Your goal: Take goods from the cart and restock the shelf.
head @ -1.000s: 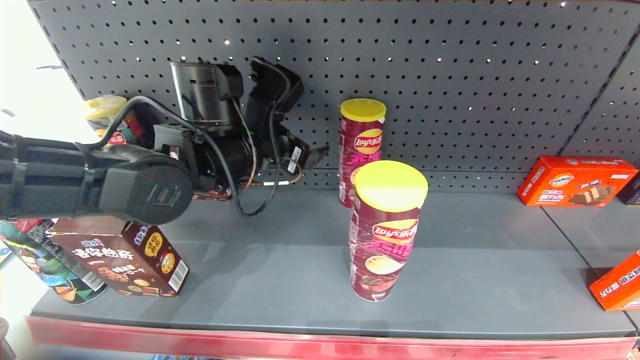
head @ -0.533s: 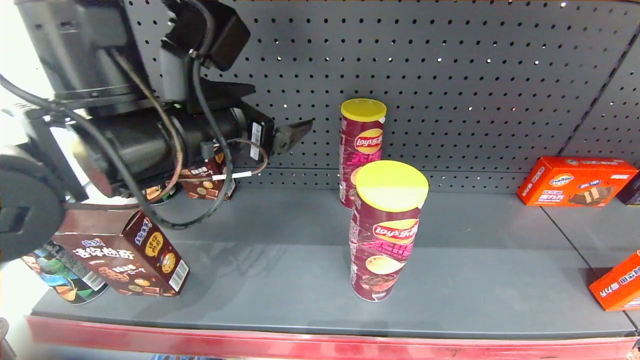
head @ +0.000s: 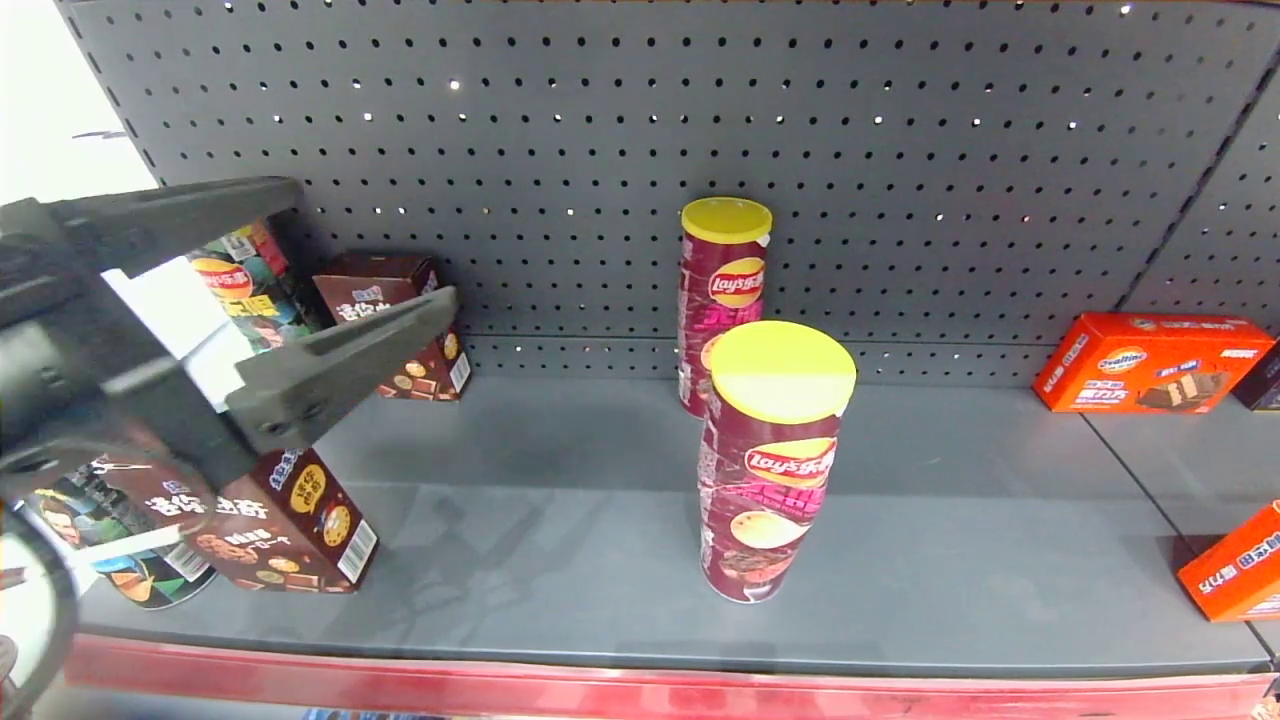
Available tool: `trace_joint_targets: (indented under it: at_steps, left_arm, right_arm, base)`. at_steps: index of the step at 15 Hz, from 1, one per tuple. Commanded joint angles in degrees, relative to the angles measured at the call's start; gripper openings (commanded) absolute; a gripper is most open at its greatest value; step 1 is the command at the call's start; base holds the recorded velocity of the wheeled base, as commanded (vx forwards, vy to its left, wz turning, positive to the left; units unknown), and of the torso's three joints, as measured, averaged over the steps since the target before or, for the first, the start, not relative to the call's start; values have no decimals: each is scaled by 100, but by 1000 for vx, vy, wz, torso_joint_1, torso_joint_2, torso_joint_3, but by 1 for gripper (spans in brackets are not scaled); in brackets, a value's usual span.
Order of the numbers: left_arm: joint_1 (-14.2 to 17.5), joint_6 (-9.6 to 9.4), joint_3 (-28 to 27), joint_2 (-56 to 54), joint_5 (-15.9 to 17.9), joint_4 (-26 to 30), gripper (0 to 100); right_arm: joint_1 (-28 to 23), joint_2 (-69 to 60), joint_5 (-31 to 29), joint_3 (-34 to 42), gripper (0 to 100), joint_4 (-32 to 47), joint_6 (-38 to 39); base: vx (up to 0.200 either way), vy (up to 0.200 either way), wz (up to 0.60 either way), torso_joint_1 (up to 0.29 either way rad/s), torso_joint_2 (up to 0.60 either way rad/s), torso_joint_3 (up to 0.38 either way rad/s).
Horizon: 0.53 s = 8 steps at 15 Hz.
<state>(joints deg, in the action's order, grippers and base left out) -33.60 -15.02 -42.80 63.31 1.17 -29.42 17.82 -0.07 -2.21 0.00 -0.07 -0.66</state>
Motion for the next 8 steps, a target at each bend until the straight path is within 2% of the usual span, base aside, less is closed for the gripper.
trace_joint_targets:
  at_steps: [1, 2, 3, 4, 5, 6, 7, 8]
  left_arm:
    - [187, 192, 1274, -2024, -3, -38, 100]
    - [336, 192, 1582, -2516, 6, 41, 100]
    - [758, 192, 2048, -3105, 15, -20, 100]
    - [1382, 210, 2461, -3509, 41, -108, 100]
    - [2182, 359, 2847, -3852, 68, -179, 100]
    - [2859, 597, 3129, -4151, 235, -179, 100]
    - [3430, 860, 3454, -4538, 604, -161, 100]
    - [3729, 1080, 3797, -4907, 964, -187, 100]
  right_arm:
    - [2, 7, 1, 0, 100, -1, -4]
    - [2, 7, 1, 0, 100, -1, -4]
    - [2, 7, 1, 0, 100, -1, -4]
    - [2, 7, 1, 0, 100, -1, -4]
    - [2, 7, 1, 0, 100, -1, -4]
    - [2, 7, 1, 0, 100, -1, -4]
    - [2, 7, 1, 0, 100, -1, -4]
    - [2, 7, 1, 0, 100, -1, -4]
  base:
    - [0, 0, 0, 0, 0, 0]
    - [0, 0, 0, 0, 0, 0]
    - [0, 0, 0, 0, 0, 0]
    - [0, 0, 0, 0, 0, 0]
    - [0, 0, 0, 0, 0, 0]
    - [0, 0, 0, 0, 0, 0]
    - [0, 0, 0, 0, 0, 0]
    - [0, 0, 0, 0, 0, 0]
